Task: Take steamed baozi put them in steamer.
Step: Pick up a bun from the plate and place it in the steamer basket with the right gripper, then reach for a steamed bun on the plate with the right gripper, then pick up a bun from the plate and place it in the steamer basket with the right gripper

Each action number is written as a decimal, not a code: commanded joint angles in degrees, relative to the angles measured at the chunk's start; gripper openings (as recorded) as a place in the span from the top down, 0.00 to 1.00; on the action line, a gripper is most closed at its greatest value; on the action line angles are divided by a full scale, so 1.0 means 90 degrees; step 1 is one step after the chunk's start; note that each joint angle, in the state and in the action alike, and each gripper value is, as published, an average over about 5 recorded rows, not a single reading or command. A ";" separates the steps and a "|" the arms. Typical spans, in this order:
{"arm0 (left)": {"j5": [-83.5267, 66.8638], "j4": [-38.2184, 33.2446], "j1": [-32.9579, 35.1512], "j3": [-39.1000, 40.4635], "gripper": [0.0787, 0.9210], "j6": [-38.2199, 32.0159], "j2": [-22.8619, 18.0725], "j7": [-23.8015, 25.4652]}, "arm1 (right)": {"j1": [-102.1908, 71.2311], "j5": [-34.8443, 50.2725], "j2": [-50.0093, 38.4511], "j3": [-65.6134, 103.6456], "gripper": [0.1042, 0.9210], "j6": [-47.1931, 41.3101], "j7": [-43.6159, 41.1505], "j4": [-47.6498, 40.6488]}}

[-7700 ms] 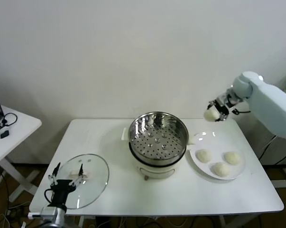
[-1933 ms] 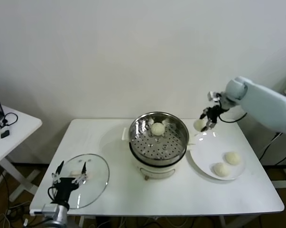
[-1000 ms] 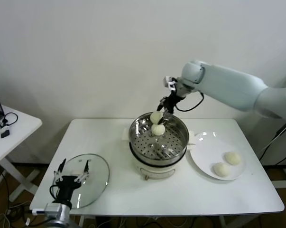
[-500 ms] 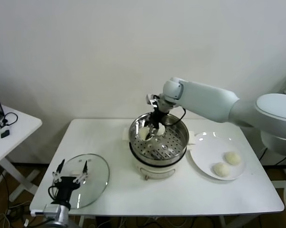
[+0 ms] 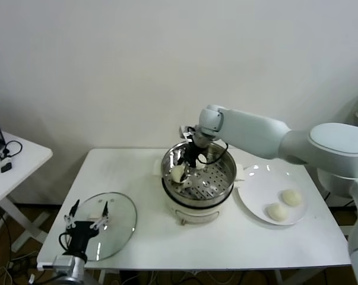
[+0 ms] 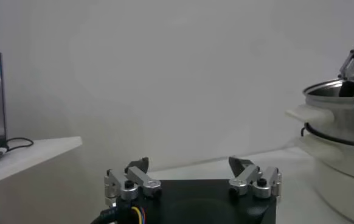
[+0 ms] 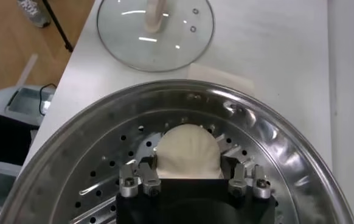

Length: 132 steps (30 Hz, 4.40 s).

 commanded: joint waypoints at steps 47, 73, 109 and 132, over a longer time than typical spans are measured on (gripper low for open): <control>0.0027 -0.0158 0.0111 -0.0001 0.12 0.0093 -0.0020 0.0021 | -0.1305 -0.3751 -0.5306 0.1688 0.12 0.1514 -0.0766 0.2323; 0.0043 0.0033 0.0106 -0.0025 0.12 0.0100 -0.0042 0.0008 | -0.2805 -0.4470 -0.4405 0.2689 0.12 0.1661 -0.0689 0.1117; 0.0044 0.0061 0.0079 -0.0033 0.12 0.0099 -0.0034 -0.0007 | -0.1893 -0.4354 -0.4314 0.2384 0.25 0.1849 -0.0756 0.1501; 0.0148 -0.0045 0.0118 0.0040 0.12 0.0145 -0.0107 -0.0027 | 0.2292 -0.6560 -0.3074 0.0843 0.26 0.4650 -0.0810 0.4710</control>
